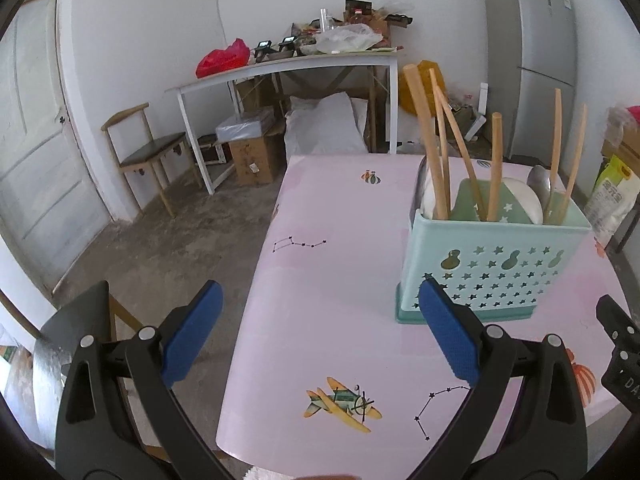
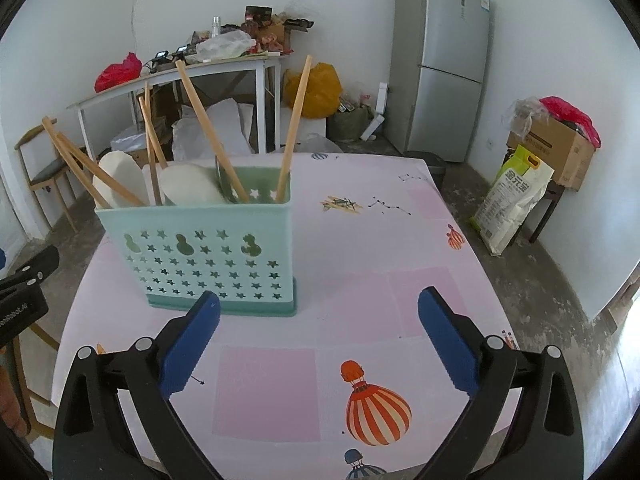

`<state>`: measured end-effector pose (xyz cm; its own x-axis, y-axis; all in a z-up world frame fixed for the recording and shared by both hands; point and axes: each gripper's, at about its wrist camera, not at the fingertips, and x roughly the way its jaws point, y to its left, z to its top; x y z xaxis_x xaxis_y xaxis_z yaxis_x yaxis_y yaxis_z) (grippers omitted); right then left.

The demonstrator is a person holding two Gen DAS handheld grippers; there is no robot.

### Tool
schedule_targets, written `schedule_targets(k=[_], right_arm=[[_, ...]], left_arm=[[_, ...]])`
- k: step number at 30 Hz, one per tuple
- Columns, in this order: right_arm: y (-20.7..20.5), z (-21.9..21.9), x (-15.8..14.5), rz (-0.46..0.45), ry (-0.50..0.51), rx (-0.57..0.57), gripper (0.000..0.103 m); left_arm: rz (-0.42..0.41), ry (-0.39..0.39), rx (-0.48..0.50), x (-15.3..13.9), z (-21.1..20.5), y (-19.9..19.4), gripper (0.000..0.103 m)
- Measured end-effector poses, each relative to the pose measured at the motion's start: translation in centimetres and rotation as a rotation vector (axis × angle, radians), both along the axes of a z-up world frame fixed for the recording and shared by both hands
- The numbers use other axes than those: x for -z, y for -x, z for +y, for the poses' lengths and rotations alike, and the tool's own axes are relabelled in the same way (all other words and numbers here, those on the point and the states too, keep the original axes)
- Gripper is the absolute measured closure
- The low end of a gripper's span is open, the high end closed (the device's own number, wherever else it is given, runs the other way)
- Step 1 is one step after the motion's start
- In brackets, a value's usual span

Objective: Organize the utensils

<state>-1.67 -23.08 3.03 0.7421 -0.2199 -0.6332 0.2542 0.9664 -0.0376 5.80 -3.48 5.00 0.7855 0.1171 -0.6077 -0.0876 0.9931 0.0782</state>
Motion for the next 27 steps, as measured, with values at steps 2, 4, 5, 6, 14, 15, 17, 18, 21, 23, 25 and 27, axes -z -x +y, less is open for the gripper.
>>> schedule_targets(k=[2, 4, 5, 6, 14, 15, 17, 18, 21, 23, 25, 27], right_arm=[[-0.14, 0.02, 0.01, 0.003, -0.002, 0.003, 0.007], [-0.22, 0.05, -0.07, 0.004, -0.001, 0.004, 0.007], [-0.24, 0.06, -0.09, 0.004, -0.001, 0.004, 0.007], [-0.24, 0.05, -0.1, 0.003, -0.001, 0.006, 0.007], [-0.34, 0.25, -0.25, 0.005, 0.0, 0.005, 0.007], [-0.32, 0.25, -0.26, 0.005, -0.001, 0.005, 0.007], [-0.33, 0.24, -0.25, 0.005, -0.004, 0.004, 0.007], [-0.34, 0.24, -0.25, 0.005, -0.004, 0.005, 0.007], [-0.32, 0.27, -0.27, 0.005, -0.002, 0.005, 0.007], [-0.34, 0.28, -0.26, 0.003, -0.002, 0.005, 0.007], [-0.35, 0.27, -0.2, 0.002, -0.003, 0.003, 0.007], [-0.35, 0.33, -0.12, 0.002, -0.004, 0.002, 0.007]], left_arm=[[-0.001, 0.0, -0.005, -0.01, 0.03, -0.07, 0.008], [-0.001, 0.002, -0.009, 0.01, 0.11, -0.14, 0.008], [0.0, 0.004, -0.01, 0.02, 0.14, -0.2, 0.008], [0.0, 0.006, -0.011, 0.01, 0.16, -0.28, 0.008], [-0.001, 0.007, -0.011, 0.01, 0.25, -0.3, 0.008], [0.0, 0.007, -0.011, 0.02, 0.25, -0.33, 0.008], [0.001, 0.011, -0.011, 0.04, 0.23, -0.31, 0.008], [0.004, 0.013, -0.013, 0.07, 0.24, -0.36, 0.008], [0.009, 0.014, -0.017, 0.09, 0.23, -0.45, 0.008], [0.009, 0.014, -0.02, 0.13, 0.23, -0.44, 0.008], [0.01, 0.014, -0.018, 0.14, 0.23, -0.45, 0.008], [0.01, 0.013, -0.018, 0.12, 0.26, -0.44, 0.008]])
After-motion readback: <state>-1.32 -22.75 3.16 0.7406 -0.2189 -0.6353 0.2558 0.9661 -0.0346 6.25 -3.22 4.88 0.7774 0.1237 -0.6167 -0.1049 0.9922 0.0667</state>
